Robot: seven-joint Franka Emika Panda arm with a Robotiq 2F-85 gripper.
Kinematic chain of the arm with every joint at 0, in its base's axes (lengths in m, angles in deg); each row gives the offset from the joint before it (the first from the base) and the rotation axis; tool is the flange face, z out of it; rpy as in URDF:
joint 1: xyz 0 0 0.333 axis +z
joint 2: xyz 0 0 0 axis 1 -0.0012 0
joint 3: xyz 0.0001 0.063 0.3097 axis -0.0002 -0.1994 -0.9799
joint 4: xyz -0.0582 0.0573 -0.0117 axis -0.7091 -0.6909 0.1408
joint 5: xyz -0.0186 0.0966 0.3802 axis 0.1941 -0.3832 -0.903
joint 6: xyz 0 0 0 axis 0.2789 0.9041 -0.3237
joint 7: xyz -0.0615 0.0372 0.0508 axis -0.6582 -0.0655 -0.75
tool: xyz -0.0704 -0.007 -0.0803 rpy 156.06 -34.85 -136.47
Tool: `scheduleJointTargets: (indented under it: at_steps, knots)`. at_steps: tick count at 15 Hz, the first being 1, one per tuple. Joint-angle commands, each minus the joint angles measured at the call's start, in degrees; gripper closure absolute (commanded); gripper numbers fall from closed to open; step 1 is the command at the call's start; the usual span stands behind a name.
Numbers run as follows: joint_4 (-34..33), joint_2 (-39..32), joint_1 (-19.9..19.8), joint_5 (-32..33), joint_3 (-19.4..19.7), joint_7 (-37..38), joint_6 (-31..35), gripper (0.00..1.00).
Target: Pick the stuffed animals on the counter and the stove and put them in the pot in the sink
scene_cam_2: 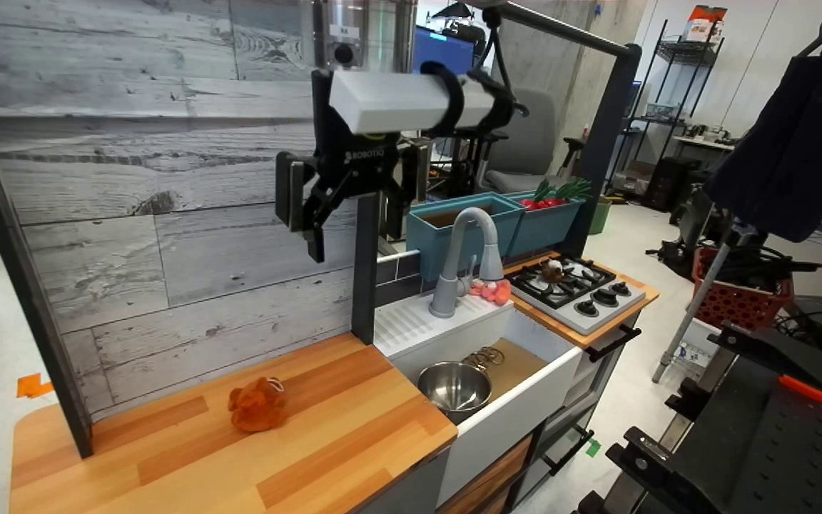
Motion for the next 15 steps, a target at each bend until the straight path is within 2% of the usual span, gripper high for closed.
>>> scheduleJointTargets:
  at_steps: [1, 4, 7, 10, 15]
  knots:
    - [-6.42, -8.49, 3.84, 0.05, 1.94, -0.43, 1.51, 0.0]
    - [-13.25, -15.98, 5.95, -0.61, 2.67, -0.84, -1.08, 0.0]
    - [-17.38, -21.68, 8.03, -0.27, 4.14, -0.71, 2.09, 0.0]
    - [-21.35, -25.52, 9.27, -1.04, 3.8, -1.39, 6.32, 0.0]
    - [-27.84, -30.3, 10.04, -2.41, 3.77, -2.62, 6.99, 0.0]
